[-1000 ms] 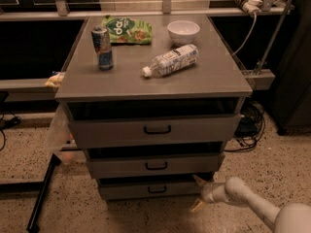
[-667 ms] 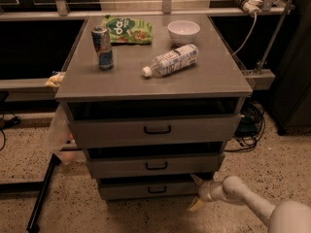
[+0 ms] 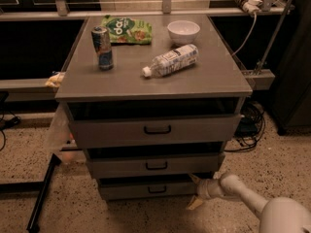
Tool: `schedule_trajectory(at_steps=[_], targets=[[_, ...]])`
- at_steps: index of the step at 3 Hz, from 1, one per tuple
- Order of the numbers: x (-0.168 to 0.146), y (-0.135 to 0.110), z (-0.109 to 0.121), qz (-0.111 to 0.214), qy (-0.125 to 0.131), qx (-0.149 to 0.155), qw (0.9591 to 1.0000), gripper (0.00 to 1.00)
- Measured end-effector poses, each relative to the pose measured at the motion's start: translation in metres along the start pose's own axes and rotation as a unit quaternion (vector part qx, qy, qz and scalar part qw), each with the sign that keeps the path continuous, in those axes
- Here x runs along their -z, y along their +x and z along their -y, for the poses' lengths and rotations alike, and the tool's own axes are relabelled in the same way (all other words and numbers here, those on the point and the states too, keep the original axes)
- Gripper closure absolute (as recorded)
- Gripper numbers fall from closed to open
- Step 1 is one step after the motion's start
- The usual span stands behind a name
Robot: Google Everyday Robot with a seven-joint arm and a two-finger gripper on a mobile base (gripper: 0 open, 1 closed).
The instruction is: Open bottom drawer
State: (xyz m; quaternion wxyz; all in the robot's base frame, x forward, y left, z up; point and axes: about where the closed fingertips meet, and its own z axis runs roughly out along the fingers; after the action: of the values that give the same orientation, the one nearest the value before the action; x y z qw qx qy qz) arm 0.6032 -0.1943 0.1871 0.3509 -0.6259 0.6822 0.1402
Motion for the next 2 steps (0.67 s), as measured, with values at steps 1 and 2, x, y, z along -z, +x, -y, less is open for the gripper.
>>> schedule_trajectory(at_steps=[1,2], targets=[[-0.0064,0.0060,0.0024,-0.006,-0.008,0.002,0.9999,0.12],[-0.0105,0.0134,0.0021,-0.013,-0.019,0.002,0.9997,0.19]])
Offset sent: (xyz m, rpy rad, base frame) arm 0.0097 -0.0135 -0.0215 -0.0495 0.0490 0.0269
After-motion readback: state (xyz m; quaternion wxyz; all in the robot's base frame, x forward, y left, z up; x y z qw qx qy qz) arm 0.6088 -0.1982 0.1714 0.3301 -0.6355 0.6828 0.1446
